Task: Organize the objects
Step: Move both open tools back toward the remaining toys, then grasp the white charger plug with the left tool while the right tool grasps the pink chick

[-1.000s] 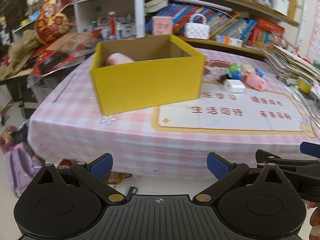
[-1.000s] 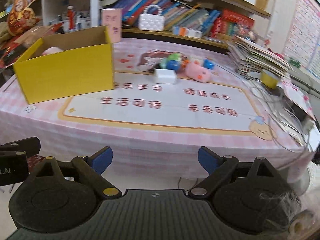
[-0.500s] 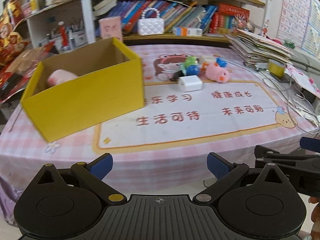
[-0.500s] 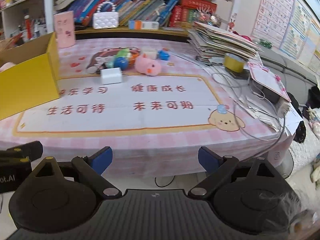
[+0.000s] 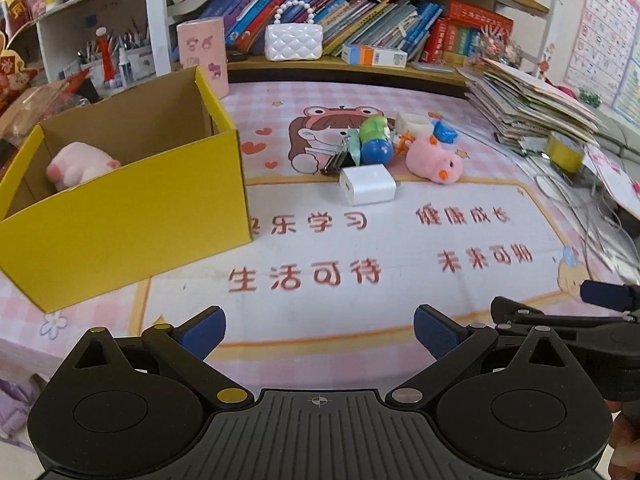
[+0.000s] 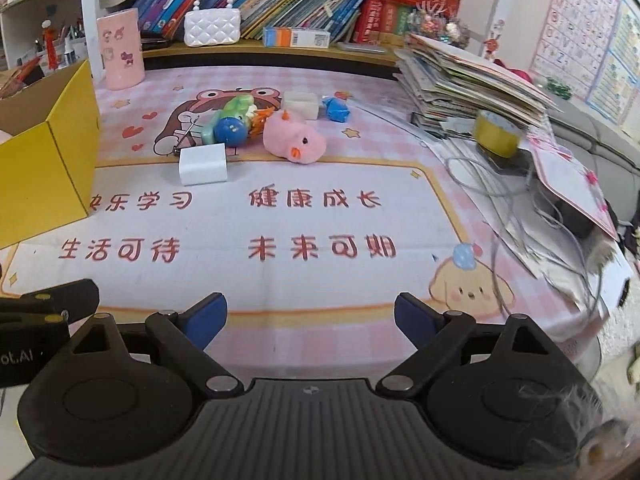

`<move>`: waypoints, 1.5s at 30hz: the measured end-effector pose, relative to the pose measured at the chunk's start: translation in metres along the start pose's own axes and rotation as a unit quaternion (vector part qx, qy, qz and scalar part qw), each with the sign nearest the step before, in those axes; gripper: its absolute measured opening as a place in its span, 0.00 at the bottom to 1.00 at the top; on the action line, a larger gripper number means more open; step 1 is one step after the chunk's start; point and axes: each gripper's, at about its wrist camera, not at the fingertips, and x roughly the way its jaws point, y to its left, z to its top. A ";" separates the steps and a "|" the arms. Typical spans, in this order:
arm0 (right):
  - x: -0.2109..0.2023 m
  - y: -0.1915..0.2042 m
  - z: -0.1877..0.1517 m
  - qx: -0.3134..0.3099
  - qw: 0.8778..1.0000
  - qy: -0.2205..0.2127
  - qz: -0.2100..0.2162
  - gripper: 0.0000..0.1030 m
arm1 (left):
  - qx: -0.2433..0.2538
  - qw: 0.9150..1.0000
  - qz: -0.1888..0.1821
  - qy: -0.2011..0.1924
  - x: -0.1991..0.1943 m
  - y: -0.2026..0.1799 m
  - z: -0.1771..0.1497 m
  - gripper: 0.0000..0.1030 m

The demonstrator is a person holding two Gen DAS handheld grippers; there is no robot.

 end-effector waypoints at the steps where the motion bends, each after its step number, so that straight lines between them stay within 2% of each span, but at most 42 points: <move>1: 0.004 -0.002 0.004 -0.002 1.000 0.000 0.004 0.87 | -0.003 1.000 0.001 -0.001 0.003 -0.002 0.003 0.98; 10: 0.041 -0.023 0.036 -0.013 0.999 0.003 0.047 0.78 | -0.026 0.999 0.028 -0.007 0.029 -0.019 0.030 0.98; 15: 0.058 -0.032 0.051 -0.016 0.998 -0.003 0.057 0.77 | -0.032 0.999 0.038 -0.006 0.043 -0.028 0.043 0.97; 19: 0.073 -0.041 0.064 -0.006 0.997 -0.005 0.083 0.69 | -0.032 0.999 0.041 -0.010 0.053 -0.034 0.054 0.94; 21: 0.078 -0.044 0.071 0.000 0.996 -0.011 0.087 0.68 | -0.034 0.998 0.042 -0.013 0.060 -0.037 0.061 0.91; 27: 0.100 -0.055 0.092 0.009 0.996 -0.021 0.084 0.68 | -0.033 0.998 0.046 -0.012 0.083 -0.043 0.082 0.88; 38: 0.130 -0.069 0.117 0.018 0.997 -0.034 0.074 0.68 | -0.035 0.998 0.053 0.023 0.146 -0.061 0.104 0.85; 43: 0.138 -0.069 0.127 0.014 0.995 -0.036 0.089 0.68 | -0.032 0.997 0.051 0.042 0.168 -0.062 0.108 0.73; 45: 0.141 -0.067 0.130 0.010 0.994 -0.034 0.101 0.69 | -0.033 0.997 0.046 0.051 0.172 -0.062 0.107 0.56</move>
